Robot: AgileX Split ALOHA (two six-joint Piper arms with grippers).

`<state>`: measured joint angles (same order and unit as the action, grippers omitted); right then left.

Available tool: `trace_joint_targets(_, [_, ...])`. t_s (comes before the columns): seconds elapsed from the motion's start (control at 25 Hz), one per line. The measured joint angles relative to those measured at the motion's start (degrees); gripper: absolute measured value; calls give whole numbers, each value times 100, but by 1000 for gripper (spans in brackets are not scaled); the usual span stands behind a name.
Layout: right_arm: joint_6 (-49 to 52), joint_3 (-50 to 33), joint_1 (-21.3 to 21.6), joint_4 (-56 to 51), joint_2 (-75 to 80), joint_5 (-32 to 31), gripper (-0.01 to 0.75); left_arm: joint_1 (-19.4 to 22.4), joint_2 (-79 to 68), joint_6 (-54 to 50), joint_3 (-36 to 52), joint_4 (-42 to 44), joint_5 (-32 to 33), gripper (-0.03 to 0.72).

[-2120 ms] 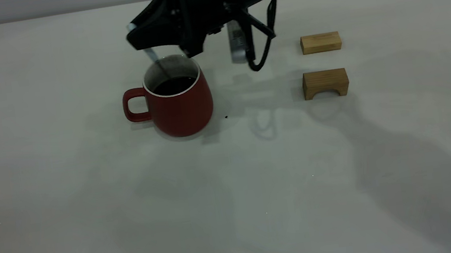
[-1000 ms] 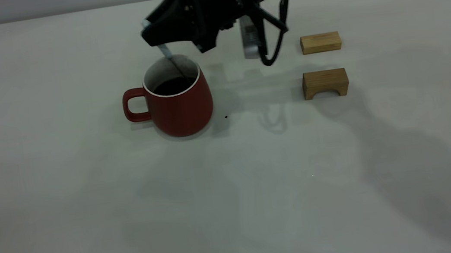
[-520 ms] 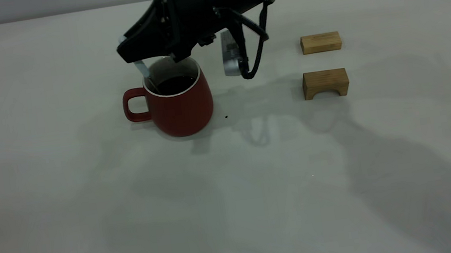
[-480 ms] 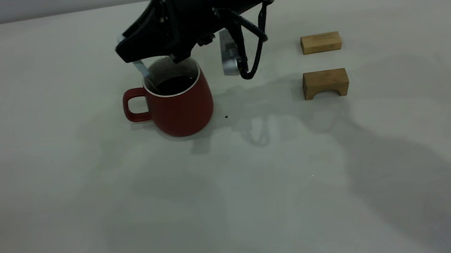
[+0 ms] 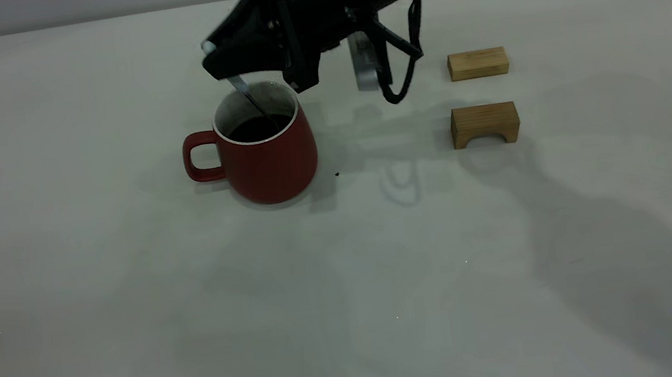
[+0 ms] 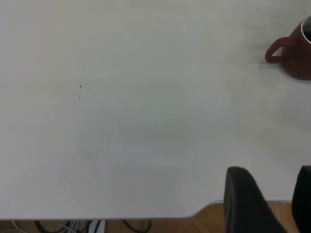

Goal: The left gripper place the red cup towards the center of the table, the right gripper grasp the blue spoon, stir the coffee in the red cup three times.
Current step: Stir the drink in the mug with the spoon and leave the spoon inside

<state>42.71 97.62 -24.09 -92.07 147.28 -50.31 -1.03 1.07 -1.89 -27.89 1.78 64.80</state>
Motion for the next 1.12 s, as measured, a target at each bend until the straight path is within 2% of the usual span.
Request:
trace_joint_targets(0.2, [839, 12, -5, 171, 0, 49, 155, 0, 0, 0, 0, 0, 0, 318])
trace_joint_targets(0.52, [952, 12, -50, -84, 0, -370, 155, 0, 0, 0, 0, 0, 0, 318])
trace_joint_targets(0.84, [952, 12, -55, -132, 0, -345, 155, 0, 0, 0, 0, 0, 0, 318])
trace_joint_targets(0.96, [789, 12, -55, -109, 0, -304, 155, 0, 0, 0, 0, 0, 0, 318])
trace_joint_targets(1.12, [-103, 12, -55, -80, 0, -286, 160, 0, 0, 0, 0, 0, 0, 318])
